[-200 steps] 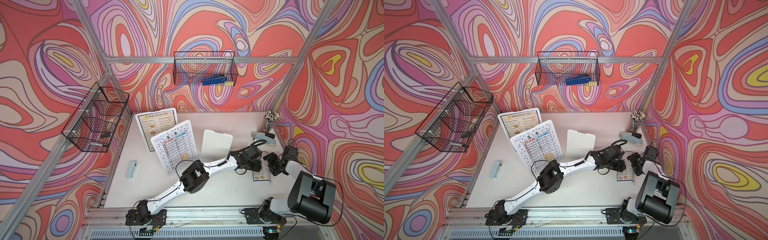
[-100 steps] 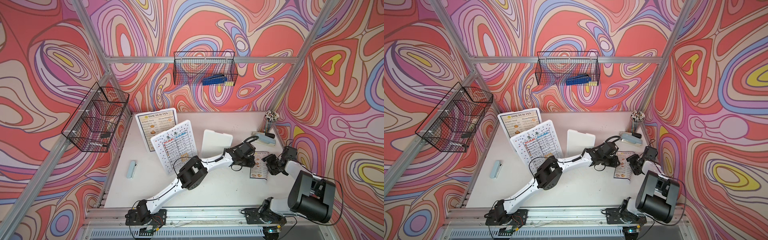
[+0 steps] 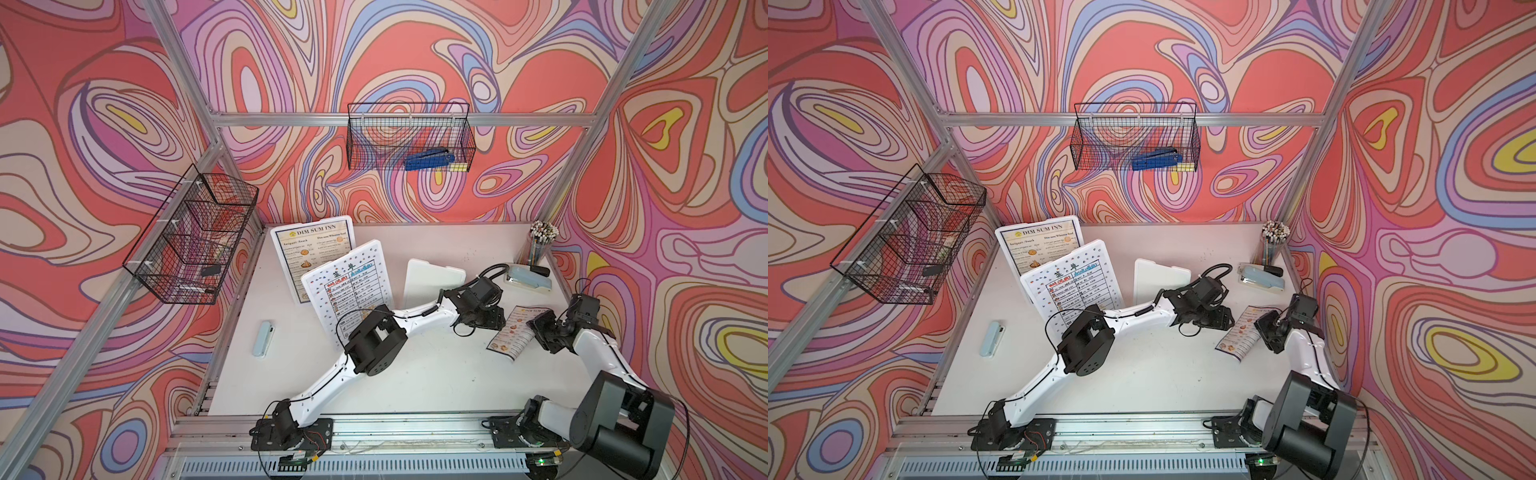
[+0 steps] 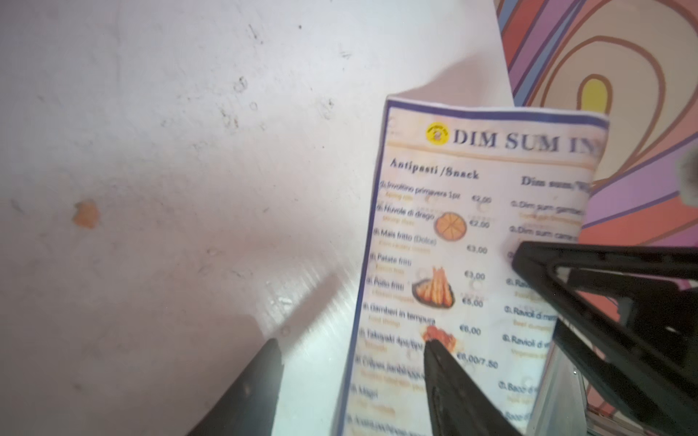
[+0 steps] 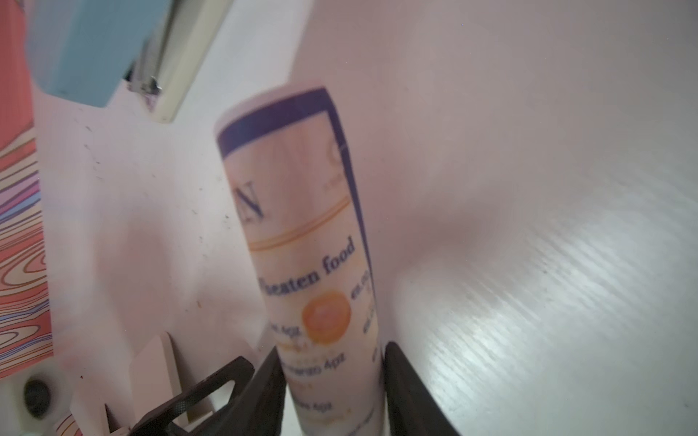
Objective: Insert the menus into the narrow rack
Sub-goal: Pick up the menu from the center of the board.
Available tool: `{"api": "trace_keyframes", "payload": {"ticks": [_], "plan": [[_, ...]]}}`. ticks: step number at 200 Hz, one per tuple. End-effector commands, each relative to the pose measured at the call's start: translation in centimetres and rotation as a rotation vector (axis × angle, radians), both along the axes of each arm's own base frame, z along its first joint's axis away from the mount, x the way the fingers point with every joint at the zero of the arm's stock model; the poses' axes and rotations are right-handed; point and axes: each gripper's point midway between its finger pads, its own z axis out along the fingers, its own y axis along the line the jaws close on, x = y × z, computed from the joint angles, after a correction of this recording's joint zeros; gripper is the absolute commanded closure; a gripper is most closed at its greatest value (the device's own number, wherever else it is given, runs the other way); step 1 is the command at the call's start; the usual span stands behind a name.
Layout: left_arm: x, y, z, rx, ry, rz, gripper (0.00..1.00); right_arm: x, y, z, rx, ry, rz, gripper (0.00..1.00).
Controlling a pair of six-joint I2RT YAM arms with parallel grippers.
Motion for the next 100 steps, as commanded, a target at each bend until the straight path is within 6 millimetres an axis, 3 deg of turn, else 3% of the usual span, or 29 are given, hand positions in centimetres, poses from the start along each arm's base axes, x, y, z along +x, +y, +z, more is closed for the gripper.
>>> {"api": "trace_keyframes", "payload": {"ticks": [1,16,48,100], "plan": [[0.0,0.5,6.3,-0.079,-0.039,-0.028,0.38,0.7,0.3,3.5,-0.039,-0.096,0.041,0.64],[0.0,0.9,7.4,-0.104,-0.043,-0.03,0.38,0.6,0.2,4.5,-0.062,-0.111,0.046,0.74],[0.2,1.8,8.6,-0.125,-0.06,-0.019,0.38,0.7,0.6,4.7,-0.048,-0.12,0.073,0.79],[1.0,2.2,9.3,-0.157,-0.078,-0.03,0.38,1.4,1.4,6.1,-0.044,-0.192,0.131,0.79]]}}
